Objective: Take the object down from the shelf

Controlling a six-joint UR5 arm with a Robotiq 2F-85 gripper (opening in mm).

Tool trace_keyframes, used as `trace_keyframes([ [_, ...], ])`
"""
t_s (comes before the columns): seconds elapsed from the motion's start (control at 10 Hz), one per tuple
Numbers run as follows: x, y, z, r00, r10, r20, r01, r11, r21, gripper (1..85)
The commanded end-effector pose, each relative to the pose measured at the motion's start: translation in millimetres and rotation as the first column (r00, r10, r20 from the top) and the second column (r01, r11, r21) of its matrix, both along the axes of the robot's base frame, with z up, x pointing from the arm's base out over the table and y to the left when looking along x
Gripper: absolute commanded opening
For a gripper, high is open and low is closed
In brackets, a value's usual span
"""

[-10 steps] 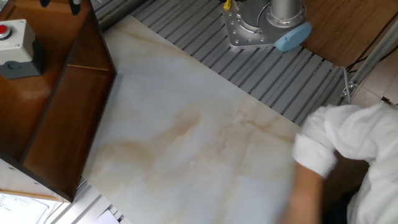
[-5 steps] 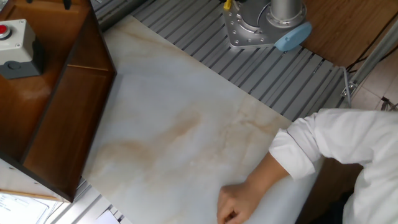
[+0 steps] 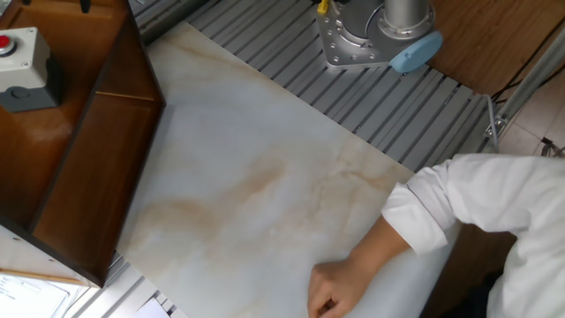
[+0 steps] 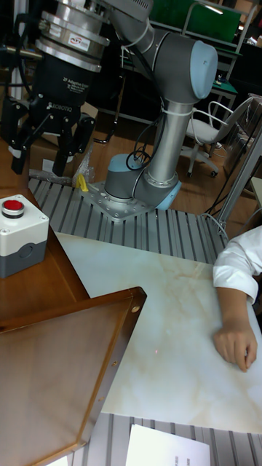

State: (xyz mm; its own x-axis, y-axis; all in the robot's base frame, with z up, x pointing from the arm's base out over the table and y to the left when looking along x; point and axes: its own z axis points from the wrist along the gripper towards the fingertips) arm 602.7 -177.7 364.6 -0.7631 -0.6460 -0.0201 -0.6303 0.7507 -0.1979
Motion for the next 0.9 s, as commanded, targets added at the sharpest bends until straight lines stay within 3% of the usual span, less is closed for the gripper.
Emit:
trace_keyframes([
  [0.0,3.3,4.7,1.5,1.000,0.026,0.012,-0.026,1.000,0.015,64.7],
  [0.2,8.7,1.4,2.3,0.998,0.062,0.019,-0.062,0.998,0.003,64.7],
  [0.5,19.3,6.2,4.7,0.985,0.170,0.031,-0.171,0.985,0.020,65.0],
  [0.8,0.9,27.8,2.8,0.999,0.033,-0.006,-0.032,0.993,0.112,66.3],
])
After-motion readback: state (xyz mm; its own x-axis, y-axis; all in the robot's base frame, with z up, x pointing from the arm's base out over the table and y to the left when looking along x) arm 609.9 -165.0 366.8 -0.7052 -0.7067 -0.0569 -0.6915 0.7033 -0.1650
